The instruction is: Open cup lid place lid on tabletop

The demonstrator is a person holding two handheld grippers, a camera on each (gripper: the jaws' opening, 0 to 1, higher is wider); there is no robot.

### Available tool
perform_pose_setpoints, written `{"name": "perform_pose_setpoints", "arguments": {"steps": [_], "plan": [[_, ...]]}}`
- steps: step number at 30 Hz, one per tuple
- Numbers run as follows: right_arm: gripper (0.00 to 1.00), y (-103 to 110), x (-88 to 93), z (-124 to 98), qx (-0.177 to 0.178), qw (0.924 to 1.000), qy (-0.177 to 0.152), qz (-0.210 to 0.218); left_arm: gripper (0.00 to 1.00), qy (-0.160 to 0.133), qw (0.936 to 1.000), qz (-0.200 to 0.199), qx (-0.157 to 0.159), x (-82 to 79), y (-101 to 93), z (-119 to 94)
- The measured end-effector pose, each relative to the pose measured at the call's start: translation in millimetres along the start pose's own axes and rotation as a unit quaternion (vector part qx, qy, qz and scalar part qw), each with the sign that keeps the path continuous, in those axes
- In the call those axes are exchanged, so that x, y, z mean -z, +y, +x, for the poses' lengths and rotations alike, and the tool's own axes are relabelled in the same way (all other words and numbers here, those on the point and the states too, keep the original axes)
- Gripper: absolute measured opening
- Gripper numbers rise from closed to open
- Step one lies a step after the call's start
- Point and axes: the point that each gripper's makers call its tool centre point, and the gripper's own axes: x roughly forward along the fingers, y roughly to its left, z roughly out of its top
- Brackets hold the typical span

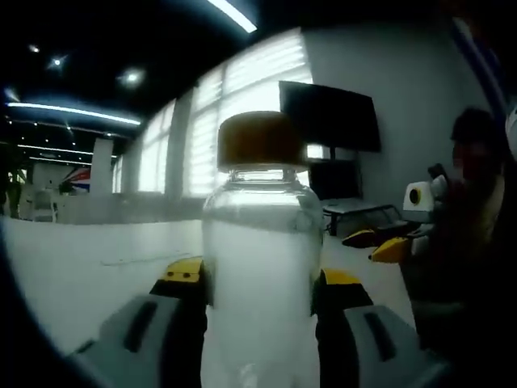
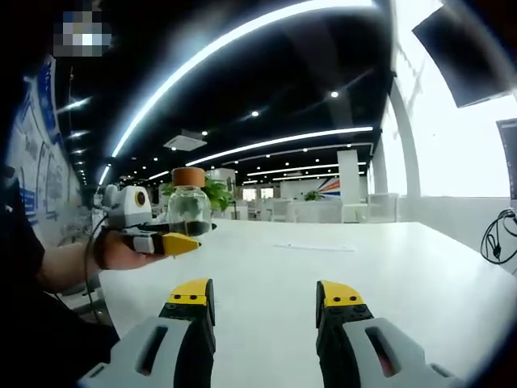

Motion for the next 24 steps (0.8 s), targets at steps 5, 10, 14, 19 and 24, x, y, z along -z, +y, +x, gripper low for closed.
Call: {"name": "perform_pose_setpoints", "arguments": {"steps": [5, 10, 14, 19, 24], "plan": [[0.44, 2.0, -2.1, 0.7, -0.004, 1.0000, -0.003, 0.002, 0.47, 0.003, 1.0000, -0.003, -0.001, 0.1, -0.8, 0.5], [0.38, 8.6, -14.3, -0.2, -0.013, 0.9996, -0.025, -0.002, 0.46, 0.001, 1.0000, -0.007, -0.004, 0.5, -0.6, 0.7], [0.42, 10.8, -16.9, 2.8, -0.016, 0.9997, -0.019, -0.004, 0.45, 0.002, 1.0000, -0.007, -0.003, 1.1, 0.7, 0.5], [0.43, 15.0, -23.1, 5.3, -0.021, 0.9995, -0.021, -0.010, 0.44, 0.003, 1.0000, -0.009, -0.001, 1.6, 0.9, 0.0], [0.45, 22.9, -32.8, 8.7, -0.037, 0.9989, -0.026, -0.006, 0.43, 0.002, 1.0000, -0.005, 0.001, 2.1, -0.6, -0.4]]}}
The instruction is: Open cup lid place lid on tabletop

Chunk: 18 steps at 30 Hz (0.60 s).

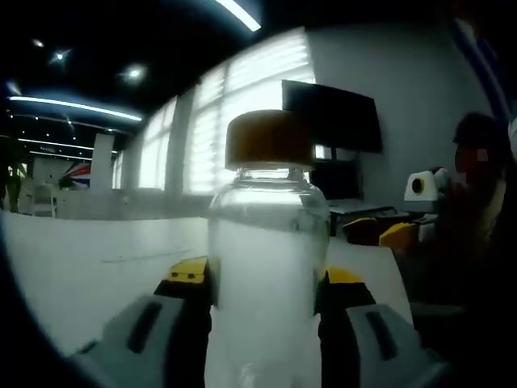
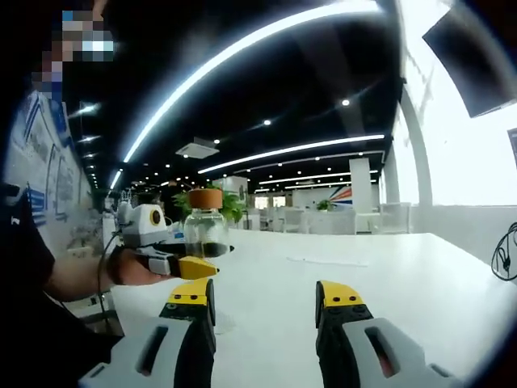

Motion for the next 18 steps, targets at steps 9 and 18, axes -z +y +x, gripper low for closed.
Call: {"name": "perform_pose_setpoints", "arguments": {"steps": [9, 18], "plan": [[0.43, 20.6, -14.4, 17.1, -0.034, 0.9994, -0.001, -0.008, 0.43, 0.002, 1.0000, 0.000, 0.001, 0.1, -3.2, 0.2], [0.43, 43.3, -25.7, 40.4, -0.060, 0.9982, -0.005, -0.007, 0.43, 0.001, 1.0000, -0.003, 0.001, 0.1, -5.0, -0.7]]}}
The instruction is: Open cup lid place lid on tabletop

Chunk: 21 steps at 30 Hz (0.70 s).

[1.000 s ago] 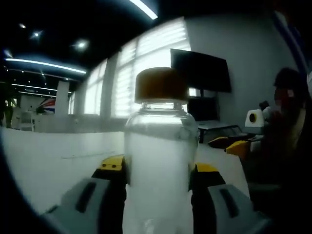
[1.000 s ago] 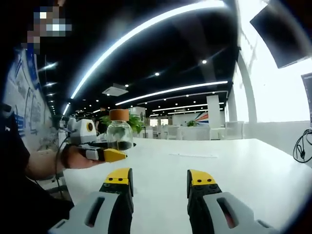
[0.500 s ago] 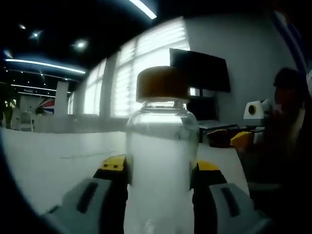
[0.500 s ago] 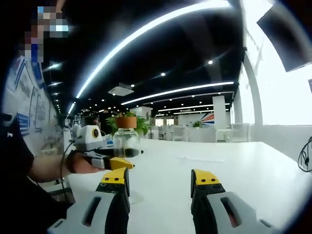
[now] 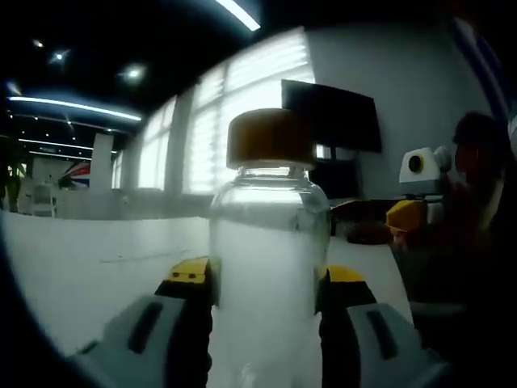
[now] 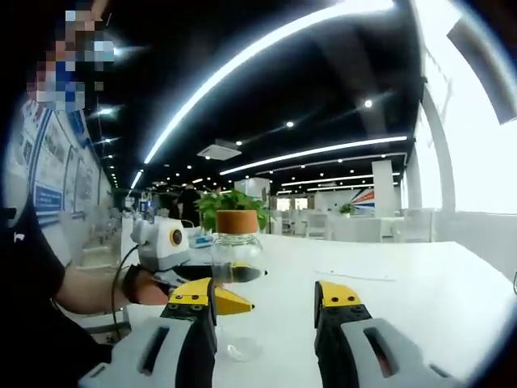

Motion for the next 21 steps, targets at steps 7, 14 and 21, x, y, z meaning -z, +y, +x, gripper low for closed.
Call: {"name": "perform_pose_setpoints", "arguments": {"steps": [7, 14, 21], "plan": [[0.43, 5.2, -8.2, 12.8, -0.006, 1.0000, -0.002, -0.001, 0.43, -0.001, 1.0000, -0.003, 0.000, 0.0, -0.8, -0.9], [0.43, 8.2, -12.6, 22.7, -0.009, 0.9999, 0.001, -0.003, 0.43, 0.000, 1.0000, -0.003, 0.001, 0.1, -1.7, -1.5], [0.43, 11.5, -19.3, 34.8, -0.014, 0.9999, 0.000, -0.006, 0.43, 0.001, 1.0000, -0.004, 0.001, 0.2, -2.4, -2.2]]}}
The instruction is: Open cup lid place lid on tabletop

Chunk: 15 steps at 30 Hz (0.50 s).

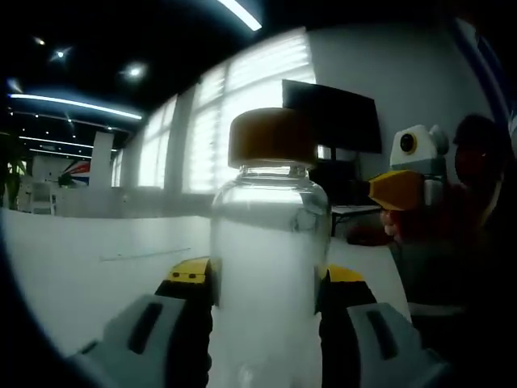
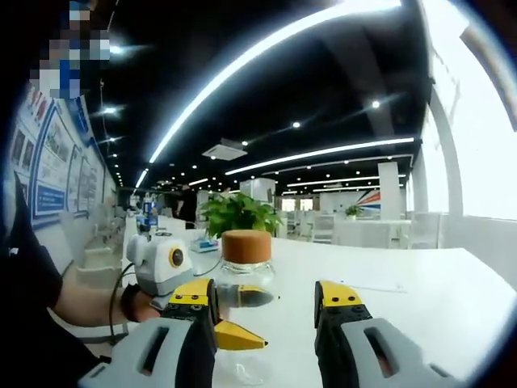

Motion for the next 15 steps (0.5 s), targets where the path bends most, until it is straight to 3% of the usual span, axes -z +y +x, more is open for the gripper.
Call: {"name": "perform_pose_setpoints", "arguments": {"steps": [15], "plan": [[0.43, 16.4, -8.8, 34.6, -0.008, 0.9999, -0.006, 0.002, 0.43, 0.000, 1.0000, -0.002, 0.000, 0.0, -1.0, 1.3]]}}
